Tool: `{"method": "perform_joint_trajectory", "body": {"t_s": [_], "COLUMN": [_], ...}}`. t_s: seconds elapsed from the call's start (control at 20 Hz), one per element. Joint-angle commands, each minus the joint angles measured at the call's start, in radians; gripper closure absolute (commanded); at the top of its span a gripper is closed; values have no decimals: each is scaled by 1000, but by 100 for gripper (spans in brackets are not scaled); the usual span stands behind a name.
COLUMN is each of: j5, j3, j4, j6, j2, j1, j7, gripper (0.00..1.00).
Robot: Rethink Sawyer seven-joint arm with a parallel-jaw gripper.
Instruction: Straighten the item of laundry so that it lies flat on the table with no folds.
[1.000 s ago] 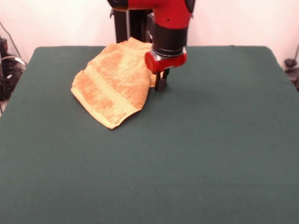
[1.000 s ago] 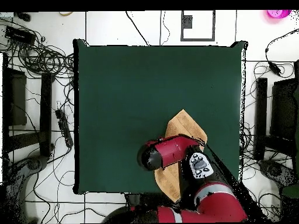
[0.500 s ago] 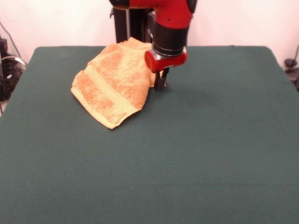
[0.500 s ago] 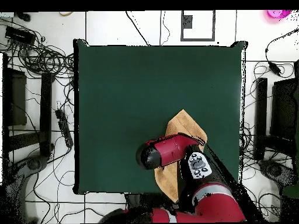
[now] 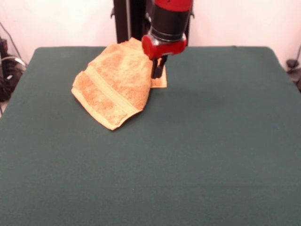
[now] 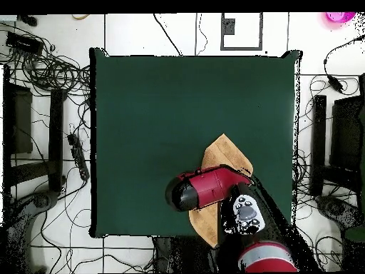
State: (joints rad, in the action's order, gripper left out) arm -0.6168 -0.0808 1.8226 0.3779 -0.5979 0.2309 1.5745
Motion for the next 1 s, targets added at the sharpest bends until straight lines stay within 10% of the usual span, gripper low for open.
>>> {"method": "perform_joint_trajectory", "body": {"t_s": [0.05, 1.0], "j5": [37, 41], "j3": [-29, 11], "j4": [48, -9], "j6": [84, -45], "j2": [12, 193], "j1": [-33, -88], "j7": [96, 178], "gripper": [100, 100]}}
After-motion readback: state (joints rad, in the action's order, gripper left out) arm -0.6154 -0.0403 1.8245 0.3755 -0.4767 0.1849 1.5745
